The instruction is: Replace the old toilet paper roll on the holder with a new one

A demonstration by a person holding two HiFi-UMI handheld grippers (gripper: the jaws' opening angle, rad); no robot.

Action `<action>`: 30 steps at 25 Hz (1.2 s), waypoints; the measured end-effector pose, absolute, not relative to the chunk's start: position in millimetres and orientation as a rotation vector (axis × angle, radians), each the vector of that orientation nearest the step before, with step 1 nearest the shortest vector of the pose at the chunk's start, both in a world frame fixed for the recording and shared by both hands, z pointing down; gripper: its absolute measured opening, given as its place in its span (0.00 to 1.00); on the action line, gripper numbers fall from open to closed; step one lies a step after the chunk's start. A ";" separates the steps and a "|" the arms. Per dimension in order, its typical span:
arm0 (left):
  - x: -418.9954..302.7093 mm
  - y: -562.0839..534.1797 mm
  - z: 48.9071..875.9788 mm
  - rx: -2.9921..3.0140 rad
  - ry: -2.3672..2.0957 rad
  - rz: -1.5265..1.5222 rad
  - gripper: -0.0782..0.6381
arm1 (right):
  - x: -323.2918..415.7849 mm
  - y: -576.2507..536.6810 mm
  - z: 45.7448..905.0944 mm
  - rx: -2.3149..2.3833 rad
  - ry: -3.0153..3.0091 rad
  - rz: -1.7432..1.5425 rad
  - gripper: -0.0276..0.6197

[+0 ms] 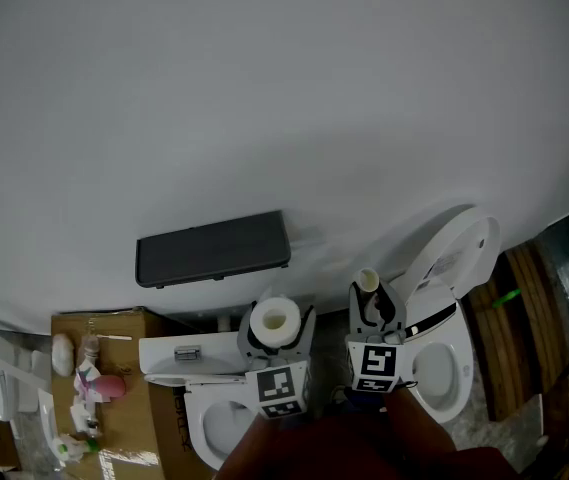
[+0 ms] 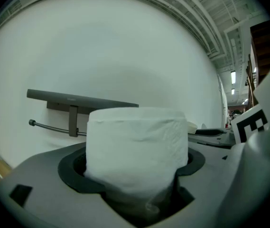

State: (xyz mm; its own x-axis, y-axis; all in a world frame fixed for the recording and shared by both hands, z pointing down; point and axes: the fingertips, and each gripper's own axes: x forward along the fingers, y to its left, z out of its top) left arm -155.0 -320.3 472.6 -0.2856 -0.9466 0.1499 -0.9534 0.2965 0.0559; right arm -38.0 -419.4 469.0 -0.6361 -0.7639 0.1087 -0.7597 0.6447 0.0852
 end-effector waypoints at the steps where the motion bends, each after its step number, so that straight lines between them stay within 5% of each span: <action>1: -153.8 -323.7 476.8 1.769 -2.378 0.054 0.74 | -35.7 -420.6 469.7 1.277 -2.719 -0.048 0.30; 30: -168.1 -423.9 528.1 1.393 -1.784 -0.616 0.74 | -8.3 -456.6 481.0 1.398 -2.613 -0.050 0.30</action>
